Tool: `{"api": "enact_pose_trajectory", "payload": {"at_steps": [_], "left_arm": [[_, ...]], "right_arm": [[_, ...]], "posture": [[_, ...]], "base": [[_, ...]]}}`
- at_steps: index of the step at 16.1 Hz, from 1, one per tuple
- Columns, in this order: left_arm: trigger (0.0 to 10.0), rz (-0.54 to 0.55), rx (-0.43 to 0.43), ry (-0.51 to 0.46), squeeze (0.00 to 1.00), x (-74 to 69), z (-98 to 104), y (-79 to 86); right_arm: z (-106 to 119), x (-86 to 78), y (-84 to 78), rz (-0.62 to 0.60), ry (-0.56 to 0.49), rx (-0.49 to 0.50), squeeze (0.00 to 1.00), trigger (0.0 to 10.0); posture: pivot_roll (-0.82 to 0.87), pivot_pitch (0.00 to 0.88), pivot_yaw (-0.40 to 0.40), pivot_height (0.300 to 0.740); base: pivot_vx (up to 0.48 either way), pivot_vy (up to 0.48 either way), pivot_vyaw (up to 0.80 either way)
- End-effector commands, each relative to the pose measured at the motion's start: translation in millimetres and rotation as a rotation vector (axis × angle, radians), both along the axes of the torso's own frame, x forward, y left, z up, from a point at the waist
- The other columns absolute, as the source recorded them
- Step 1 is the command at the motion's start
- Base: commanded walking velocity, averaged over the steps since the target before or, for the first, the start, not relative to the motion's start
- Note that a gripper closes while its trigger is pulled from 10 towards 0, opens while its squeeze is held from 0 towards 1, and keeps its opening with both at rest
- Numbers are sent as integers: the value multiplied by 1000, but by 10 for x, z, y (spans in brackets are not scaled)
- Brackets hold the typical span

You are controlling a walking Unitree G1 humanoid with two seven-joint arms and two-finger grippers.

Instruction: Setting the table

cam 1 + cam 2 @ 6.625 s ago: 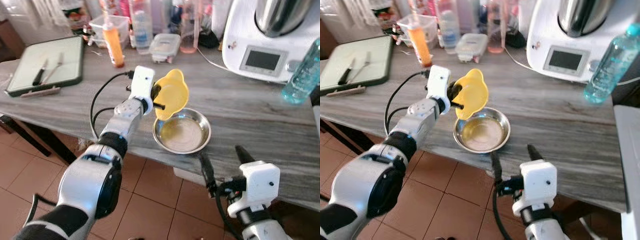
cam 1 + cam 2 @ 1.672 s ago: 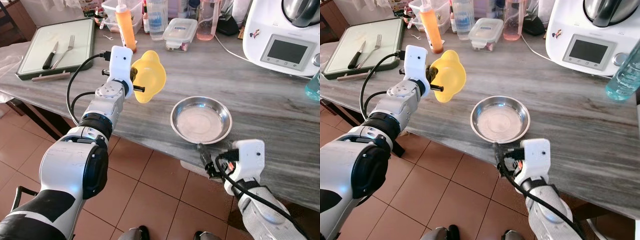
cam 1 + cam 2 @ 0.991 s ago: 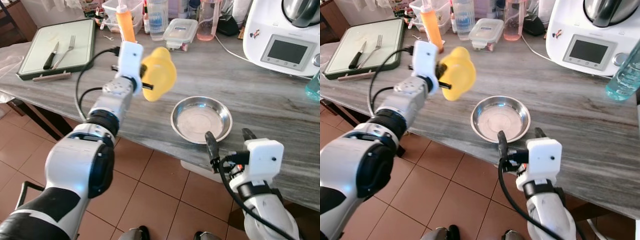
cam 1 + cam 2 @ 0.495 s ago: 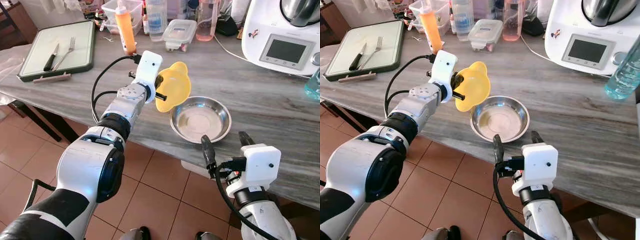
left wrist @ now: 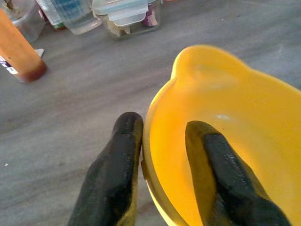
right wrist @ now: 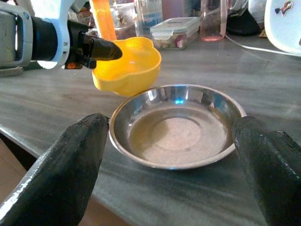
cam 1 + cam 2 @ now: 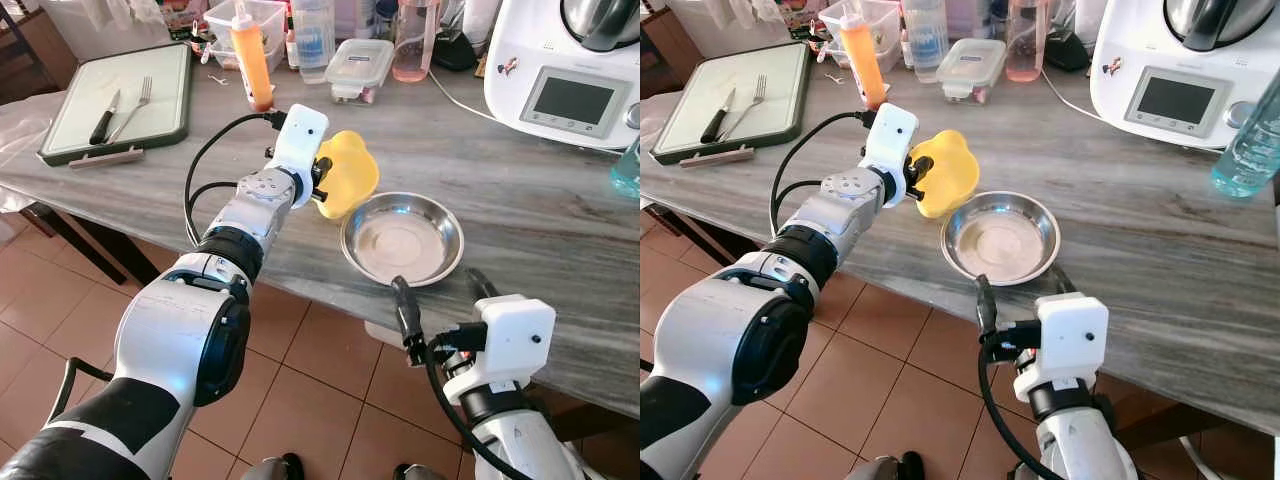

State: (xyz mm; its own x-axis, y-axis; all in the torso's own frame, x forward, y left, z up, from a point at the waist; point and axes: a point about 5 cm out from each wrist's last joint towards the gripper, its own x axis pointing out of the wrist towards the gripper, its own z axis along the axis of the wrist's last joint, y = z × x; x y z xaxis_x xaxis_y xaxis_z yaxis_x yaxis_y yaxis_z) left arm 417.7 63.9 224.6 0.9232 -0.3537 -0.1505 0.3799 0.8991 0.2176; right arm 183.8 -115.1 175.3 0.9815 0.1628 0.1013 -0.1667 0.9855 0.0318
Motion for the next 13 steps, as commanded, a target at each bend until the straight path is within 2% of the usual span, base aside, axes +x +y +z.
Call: {"api": "enact_pose_trajectory", "payload": {"at_steps": [1,5,10,13], "left_arm": [[10000,17,29,-5,1000,15,43,26],[10000,55,40,-16,1000,24,53,53],[10000,80,7,-30,1000,35,91,75],[10000,99,-45,-59,1000,53,185,104]], "right_arm": [[35,-32,28,19,-9,14,0,10000],[14,-28,31,20,4,11,0,10000],[-6,-30,40,22,13,11,0,10000],[-18,-15,38,24,15,13,0,10000]], "posture": [[-144,155,140,740],[-146,156,141,740],[-143,158,136,740],[-133,157,129,740]], "base": [[0,0,0],[0,0,0],[0,0,0],[0,0,0]]}}
